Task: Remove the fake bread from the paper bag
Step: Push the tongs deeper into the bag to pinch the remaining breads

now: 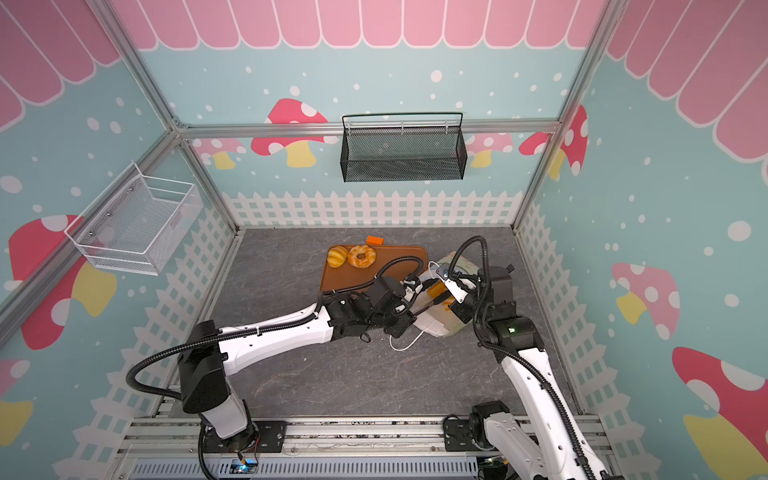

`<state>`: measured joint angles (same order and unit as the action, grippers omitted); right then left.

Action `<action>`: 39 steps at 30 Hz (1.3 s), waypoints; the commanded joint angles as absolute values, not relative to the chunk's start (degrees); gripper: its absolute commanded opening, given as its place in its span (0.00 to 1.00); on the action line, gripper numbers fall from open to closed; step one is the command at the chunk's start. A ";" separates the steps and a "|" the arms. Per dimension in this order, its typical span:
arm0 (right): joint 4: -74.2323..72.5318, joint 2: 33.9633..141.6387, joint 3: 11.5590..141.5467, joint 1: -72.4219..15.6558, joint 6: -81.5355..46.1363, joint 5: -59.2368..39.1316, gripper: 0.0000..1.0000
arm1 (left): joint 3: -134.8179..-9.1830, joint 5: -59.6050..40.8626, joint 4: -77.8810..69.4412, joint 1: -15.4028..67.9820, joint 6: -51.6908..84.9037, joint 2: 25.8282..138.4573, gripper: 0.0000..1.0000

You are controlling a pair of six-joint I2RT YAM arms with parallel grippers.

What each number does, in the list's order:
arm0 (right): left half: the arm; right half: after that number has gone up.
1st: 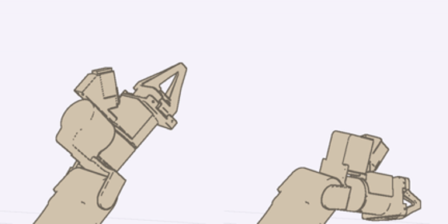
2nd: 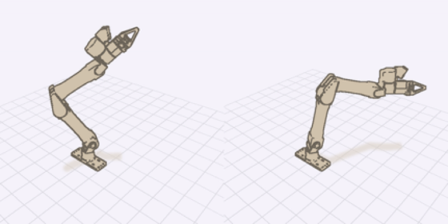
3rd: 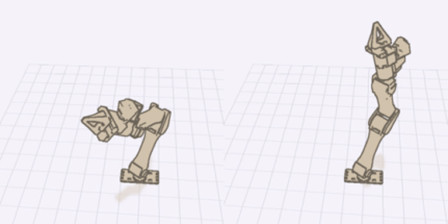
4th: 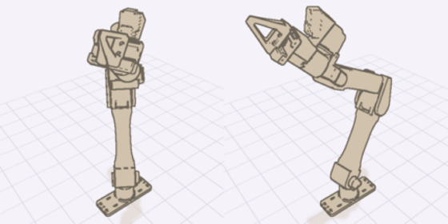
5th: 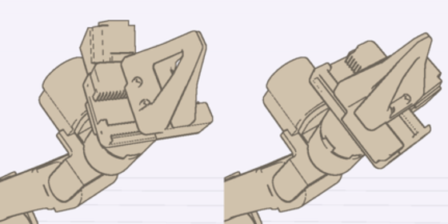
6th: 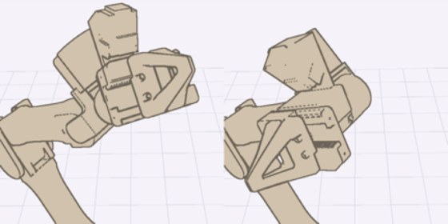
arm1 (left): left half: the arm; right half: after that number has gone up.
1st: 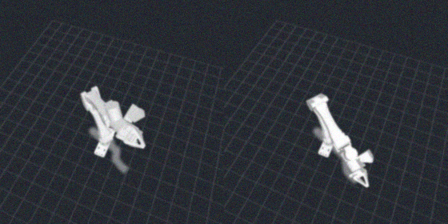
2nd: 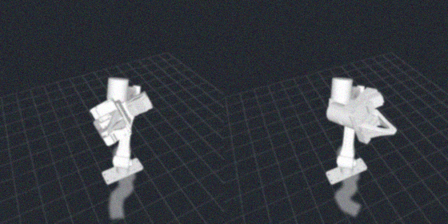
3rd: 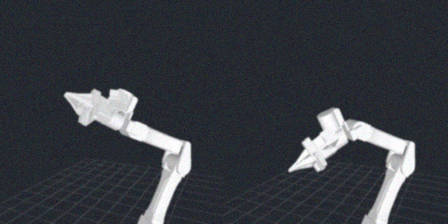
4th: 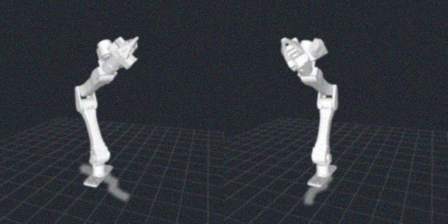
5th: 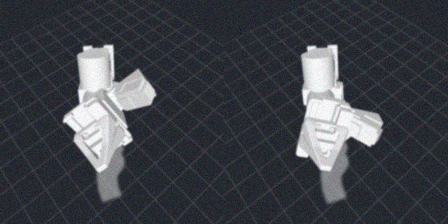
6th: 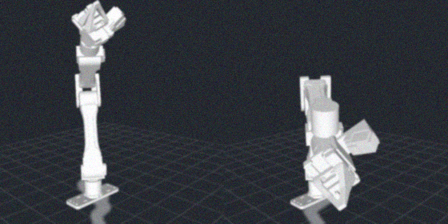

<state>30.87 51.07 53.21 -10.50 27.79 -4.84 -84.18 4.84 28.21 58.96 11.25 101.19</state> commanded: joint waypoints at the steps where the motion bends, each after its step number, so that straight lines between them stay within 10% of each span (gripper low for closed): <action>1: 30.33 49.94 53.72 -10.53 26.90 -5.23 0.00 | -87.11 1.14 27.51 58.27 18.17 102.64 0.48; 39: 28.41 47.82 51.21 -10.59 20.04 -6.42 0.00 | -104.52 0.48 27.15 56.47 26.19 121.90 0.48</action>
<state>30.24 48.49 52.31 -10.50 20.82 -5.04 -102.39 1.04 28.40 56.27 24.71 120.95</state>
